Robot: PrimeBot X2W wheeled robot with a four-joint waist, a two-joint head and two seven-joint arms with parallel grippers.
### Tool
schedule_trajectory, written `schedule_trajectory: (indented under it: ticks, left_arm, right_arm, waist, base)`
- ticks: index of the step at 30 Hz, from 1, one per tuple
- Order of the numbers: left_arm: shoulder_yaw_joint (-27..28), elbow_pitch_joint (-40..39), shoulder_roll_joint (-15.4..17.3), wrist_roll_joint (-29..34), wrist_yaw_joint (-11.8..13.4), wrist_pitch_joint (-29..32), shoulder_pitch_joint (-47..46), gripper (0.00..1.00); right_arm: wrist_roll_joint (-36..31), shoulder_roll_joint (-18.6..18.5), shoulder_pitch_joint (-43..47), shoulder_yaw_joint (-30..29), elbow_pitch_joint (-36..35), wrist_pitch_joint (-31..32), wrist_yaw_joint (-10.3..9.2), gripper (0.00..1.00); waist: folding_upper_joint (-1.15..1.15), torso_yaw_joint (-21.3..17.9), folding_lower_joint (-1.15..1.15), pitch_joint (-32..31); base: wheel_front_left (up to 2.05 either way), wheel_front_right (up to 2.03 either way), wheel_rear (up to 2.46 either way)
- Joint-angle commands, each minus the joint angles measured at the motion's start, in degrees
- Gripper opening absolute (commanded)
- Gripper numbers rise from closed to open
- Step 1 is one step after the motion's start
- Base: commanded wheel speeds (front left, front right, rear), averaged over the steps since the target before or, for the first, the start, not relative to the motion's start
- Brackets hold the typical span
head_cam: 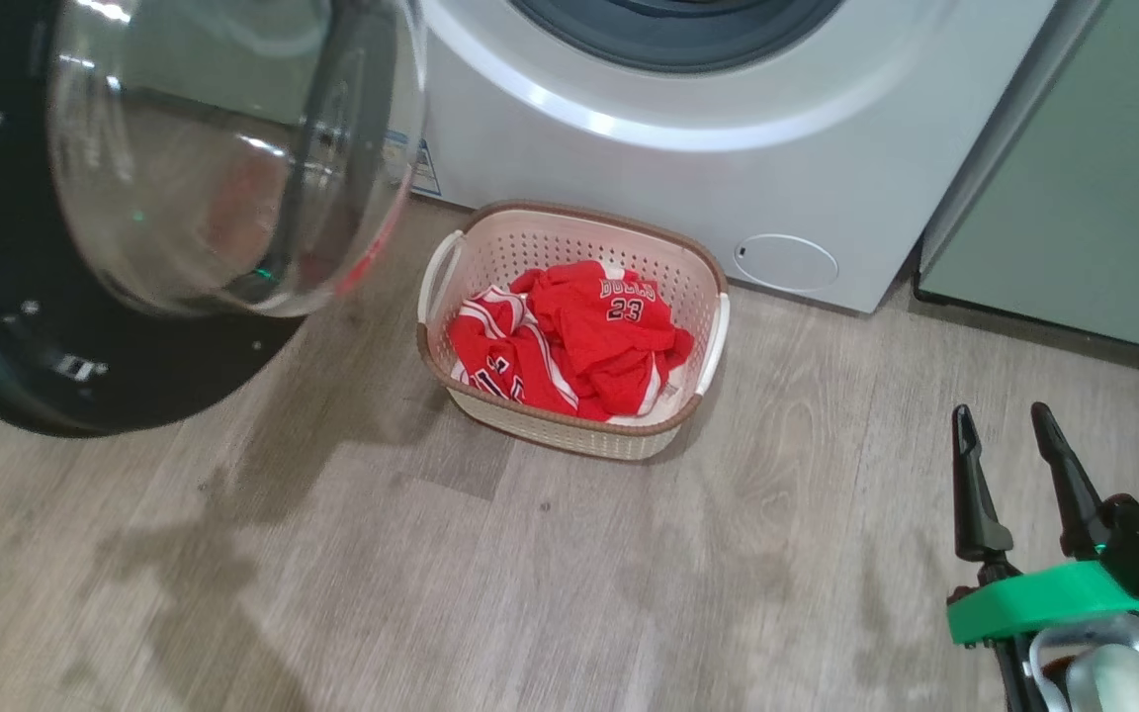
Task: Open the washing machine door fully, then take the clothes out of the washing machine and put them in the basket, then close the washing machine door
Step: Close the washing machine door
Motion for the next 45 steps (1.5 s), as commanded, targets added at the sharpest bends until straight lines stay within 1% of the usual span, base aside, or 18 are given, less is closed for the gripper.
schedule_trajectory:
  ticks: [1, 7, 10, 11, 17, 22, 23, 24, 27, 31, 34, 37, 39, 45]
  left_arm:
    - [-0.27, -1.19, 1.63, 0.29, -0.66, 1.42, 0.05, 0.00]
    - [-2.55, -1.38, -2.48, 0.57, -2.91, 7.72, 0.23, 0.00]
    - [-3.10, -1.99, -4.33, 0.19, -3.57, 10.12, 0.40, 0.00]
    - [-3.00, -2.42, -5.42, -0.41, -3.84, 11.08, 0.71, 0.00]
    - [-4.11, -5.37, -10.29, -1.77, -4.31, 16.38, 2.46, 0.00]
    - [-6.40, -11.61, -14.86, -2.27, -4.36, 19.97, 5.37, 0.00]
    - [-6.63, -12.70, -15.70, -2.27, -4.36, 19.60, 6.18, 0.00]
    - [-6.63, -12.70, -15.70, -2.27, -4.36, 19.60, 6.18, 0.00]
    - [-7.83, -15.77, -18.50, -1.95, -4.37, 18.88, 8.41, 0.00]
    - [-8.95, -20.16, -21.74, -3.23, -4.37, 19.50, 10.97, 0.00]
    - [-10.40, -23.05, -23.20, -3.51, -4.38, 17.84, 12.32, 0.00]
    - [-12.42, -24.96, -23.82, -4.31, -4.38, 15.81, 12.81, 0.00]
    - [-15.01, -25.05, -23.92, -6.63, -4.38, 14.41, 12.85, 0.00]
    - [-25.26, -24.63, -23.95, -16.30, -4.38, 8.62, 12.53, 0.00]
  right_arm:
    - [-0.33, -0.22, -0.77, 1.14, -1.73, -0.36, 0.37, 1.00]
    - [-0.17, 0.21, -0.17, 0.77, -1.66, -0.36, 0.37, 1.00]
    - [-0.06, 0.39, 0.22, 0.61, -1.59, -0.36, 0.37, 1.00]
    - [-0.01, 0.55, 0.57, 0.58, -1.59, -0.36, 0.37, 1.00]
    - [0.22, 1.01, 1.66, 0.42, -1.62, -0.36, 0.37, 1.00]
    - [0.30, 1.26, 2.37, 0.15, -1.71, -0.36, 0.37, 1.00]
    - [0.31, 1.30, 2.49, 0.12, -1.72, -0.36, 0.37, 1.00]
    - [0.31, 1.30, 2.49, 0.12, -1.72, -0.36, 0.37, 1.00]
    - [0.31, 1.41, 2.54, 0.10, -1.74, -0.36, 0.37, 1.00]
    - [0.27, 1.49, 2.57, -0.17, -1.82, -0.36, 0.37, 1.00]
    - [0.26, 1.41, 2.72, -0.47, -1.90, -0.36, 0.37, 1.00]
    - [0.27, 1.23, 2.75, -0.39, -1.73, -0.36, 0.37, 1.00]
    - [0.25, 1.16, 2.62, -0.15, -1.64, -0.36, 0.37, 1.00]
    - [0.06, 0.78, 1.65, 0.47, -1.68, -0.36, 0.37, 1.00]
  waist:
    - [0.00, 0.49, 0.00, -0.57]
    - [0.00, 1.85, 0.00, -2.26]
    - [0.00, 2.28, 0.00, -3.24]
    - [0.00, 2.41, 0.00, -3.88]
    - [0.00, 2.44, 0.00, -5.31]
    - [0.00, 2.27, 0.00, -5.73]
    - [0.00, 2.17, 0.00, -5.77]
    - [0.00, 2.17, 0.00, -5.77]
    - [0.00, 1.59, 0.00, -5.75]
    - [0.00, 0.43, 0.00, -5.81]
    - [0.00, -0.33, 0.00, -5.63]
    - [0.00, -1.34, 0.00, -5.62]
    - [0.00, -2.43, 0.00, -5.51]
    - [0.00, -6.55, 0.00, -4.71]
  base:
    - [0.00, 0.00, 0.00]
    - [0.00, 0.00, 0.00]
    - [0.00, 0.00, 0.00]
    - [0.00, 0.00, 0.00]
    - [0.00, 0.00, 0.00]
    - [0.00, 0.00, 0.00]
    - [0.00, 0.00, 0.00]
    - [0.00, 0.00, 0.00]
    - [0.00, 0.00, 0.00]
    - [0.00, 0.00, 0.00]
    - [0.00, 0.00, 0.00]
    - [0.00, 0.00, 0.00]
    - [0.00, 0.00, 0.00]
    - [0.00, 0.00, 0.00]
